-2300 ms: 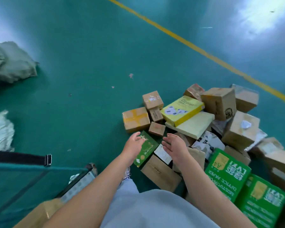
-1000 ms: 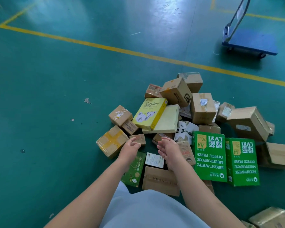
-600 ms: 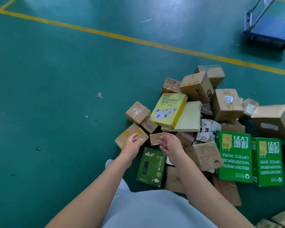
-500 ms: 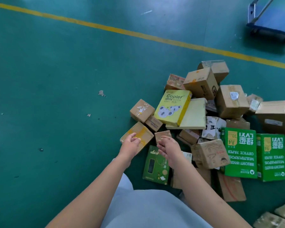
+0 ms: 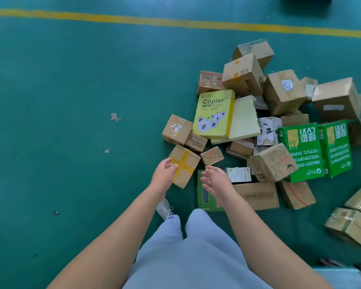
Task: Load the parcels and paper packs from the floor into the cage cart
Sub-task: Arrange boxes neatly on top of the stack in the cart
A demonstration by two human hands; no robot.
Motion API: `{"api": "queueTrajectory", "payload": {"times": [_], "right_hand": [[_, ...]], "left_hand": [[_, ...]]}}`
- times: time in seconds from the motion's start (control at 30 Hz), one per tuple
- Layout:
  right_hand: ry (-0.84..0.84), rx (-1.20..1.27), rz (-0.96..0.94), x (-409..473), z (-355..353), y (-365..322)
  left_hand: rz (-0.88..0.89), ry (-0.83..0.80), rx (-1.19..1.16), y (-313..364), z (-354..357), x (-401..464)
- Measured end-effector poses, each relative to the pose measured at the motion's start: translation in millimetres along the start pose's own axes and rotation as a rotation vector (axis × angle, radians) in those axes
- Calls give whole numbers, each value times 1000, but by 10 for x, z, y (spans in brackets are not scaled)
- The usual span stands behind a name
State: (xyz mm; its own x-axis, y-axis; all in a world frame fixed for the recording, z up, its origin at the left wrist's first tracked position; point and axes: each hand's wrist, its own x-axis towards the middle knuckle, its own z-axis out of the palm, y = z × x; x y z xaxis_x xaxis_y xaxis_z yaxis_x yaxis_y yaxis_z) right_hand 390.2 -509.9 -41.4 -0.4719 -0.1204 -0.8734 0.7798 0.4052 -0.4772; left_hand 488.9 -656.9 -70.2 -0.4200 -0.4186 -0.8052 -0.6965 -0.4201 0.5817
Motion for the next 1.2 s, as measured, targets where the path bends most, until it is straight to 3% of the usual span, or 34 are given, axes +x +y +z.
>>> {"api": "queueTrajectory", "payload": {"times": [0.5, 0.93, 1.2], "right_hand": [[65, 281, -45, 642, -341, -772], [115, 435, -127, 1088, -1187, -2116], [115, 451, -156, 1831, -1199, -3079]], "left_hand": [[129, -98, 268, 1309, 589, 608], [273, -217, 431, 2935, 1760, 1023], [263, -238, 458, 3821, 2093, 2051]]}}
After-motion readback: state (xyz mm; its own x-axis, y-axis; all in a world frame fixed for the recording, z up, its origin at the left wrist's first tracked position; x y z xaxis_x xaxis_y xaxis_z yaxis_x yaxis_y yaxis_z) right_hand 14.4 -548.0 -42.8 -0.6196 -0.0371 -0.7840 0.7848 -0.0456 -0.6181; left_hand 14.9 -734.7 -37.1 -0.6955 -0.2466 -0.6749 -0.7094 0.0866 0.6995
